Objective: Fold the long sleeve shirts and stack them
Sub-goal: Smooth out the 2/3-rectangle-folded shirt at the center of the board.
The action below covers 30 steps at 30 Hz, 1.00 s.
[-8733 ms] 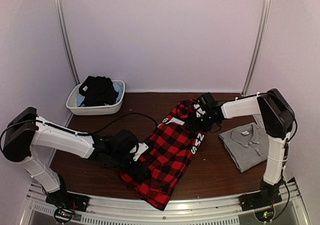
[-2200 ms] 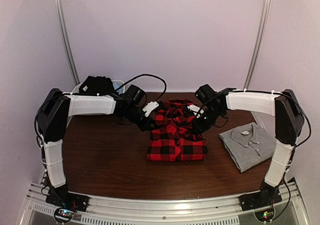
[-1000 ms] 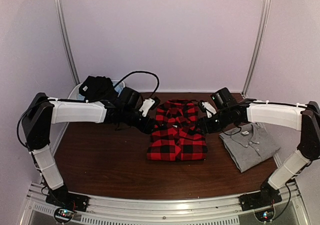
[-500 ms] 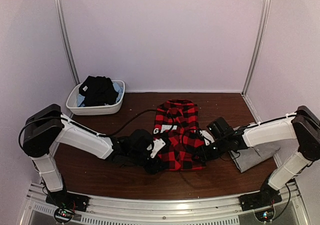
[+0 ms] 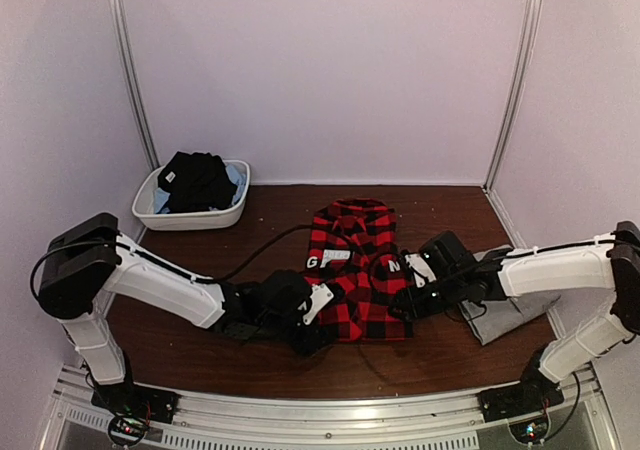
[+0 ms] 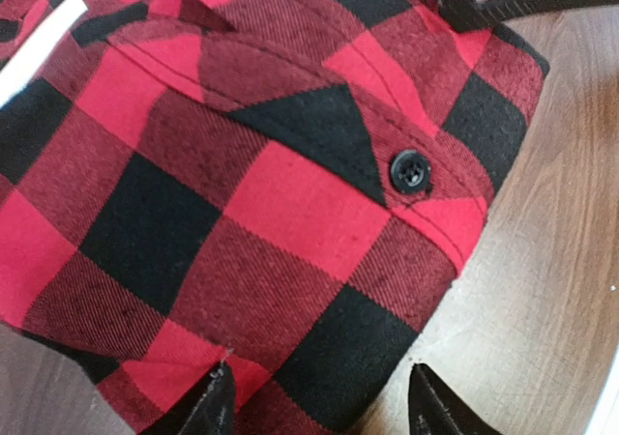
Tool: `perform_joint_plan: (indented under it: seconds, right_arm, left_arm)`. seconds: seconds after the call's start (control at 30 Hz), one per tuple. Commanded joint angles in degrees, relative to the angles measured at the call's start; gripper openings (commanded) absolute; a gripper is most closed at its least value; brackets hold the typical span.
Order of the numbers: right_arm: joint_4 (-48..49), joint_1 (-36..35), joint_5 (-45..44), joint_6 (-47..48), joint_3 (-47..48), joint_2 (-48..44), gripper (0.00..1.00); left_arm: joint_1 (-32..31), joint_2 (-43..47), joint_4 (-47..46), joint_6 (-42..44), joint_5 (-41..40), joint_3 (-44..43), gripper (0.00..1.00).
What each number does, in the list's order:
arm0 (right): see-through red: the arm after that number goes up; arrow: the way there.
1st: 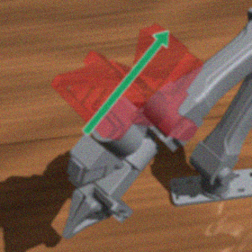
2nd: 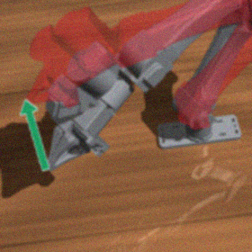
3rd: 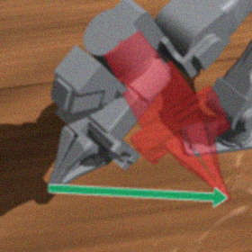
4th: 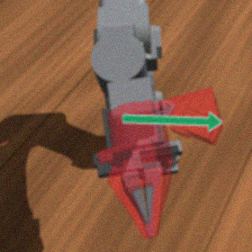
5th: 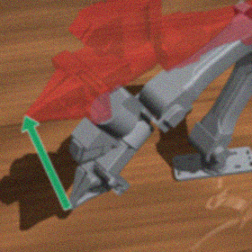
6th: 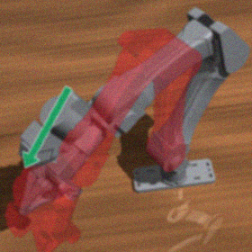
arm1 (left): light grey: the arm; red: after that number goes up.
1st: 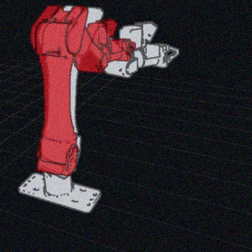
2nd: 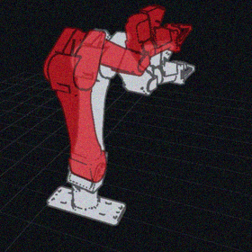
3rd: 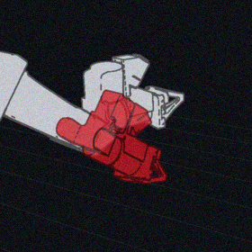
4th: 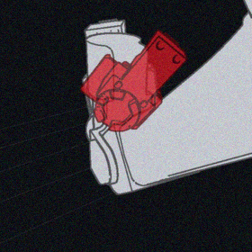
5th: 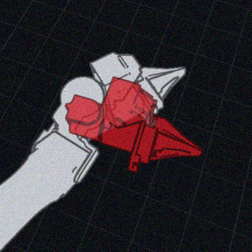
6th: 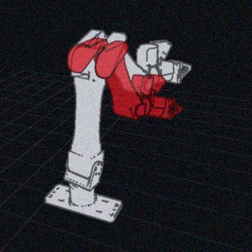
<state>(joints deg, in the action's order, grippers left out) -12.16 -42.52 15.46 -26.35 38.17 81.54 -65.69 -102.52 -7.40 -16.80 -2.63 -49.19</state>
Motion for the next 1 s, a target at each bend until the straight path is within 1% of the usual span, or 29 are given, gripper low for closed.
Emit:
perform_joint_plan:
  seconds: [0.0, 0.1, 0.17, 0.27, 0.33, 0.5, 0.63, 0.77, 0.97]
  right_arm:
    - [-3.8, -0.2, -6.2, -0.4, 3.4, -4.8, 0.59]
    - [-3.4, 0.1, -9.3, -1.2, 4.5, -6.7, 0.6]
    - [-3.0, 0.5, -10.7, -1.5, 5.5, -6.8, 0.61]
    - [-2.8, 1.5, -11.3, -1.5, 8.1, -4.4, 0.63]
    - [-2.5, 1.8, -11.0, -1.3, 9.7, -1.9, 0.63]
    - [1.2, 1.9, -8.0, -1.2, 11.7, 4.4, 0.62]
    - [3.8, 1.9, -6.5, -1.4, 11.3, 8.7, 0.61]
    - [7.0, 1.9, -5.6, -1.6, 8.8, 11.8, 0.61]
    - [7.7, 1.8, -6.9, -0.5, 7.5, 12.6, 0.61]
  left_arm:
    - [0.0, 4.2, 0.9, 1.7, -1.4, -1.8, 0.64]
    - [0.0, 4.9, 0.4, 1.7, -1.7, -2.3, 0.68]
    - [0.3, 5.3, 0.1, 1.6, -2.1, -2.8, 0.73]
    - [1.3, 5.4, 0.2, 0.5, -3.3, -3.9, 0.82]
    - [2.6, 5.2, 0.4, -0.7, -2.8, -5.0, 0.84]
    - [5.7, 1.4, 0.2, -2.0, -1.5, -8.0, 0.85]
    - [5.7, -2.4, 0.2, -1.8, -4.4, -9.2, 0.83]
    - [5.7, -4.5, -0.1, -2.8, -7.7, -8.0, 0.82]
    - [5.3, -7.4, 1.8, -4.1, -12.7, -6.8, 0.83]
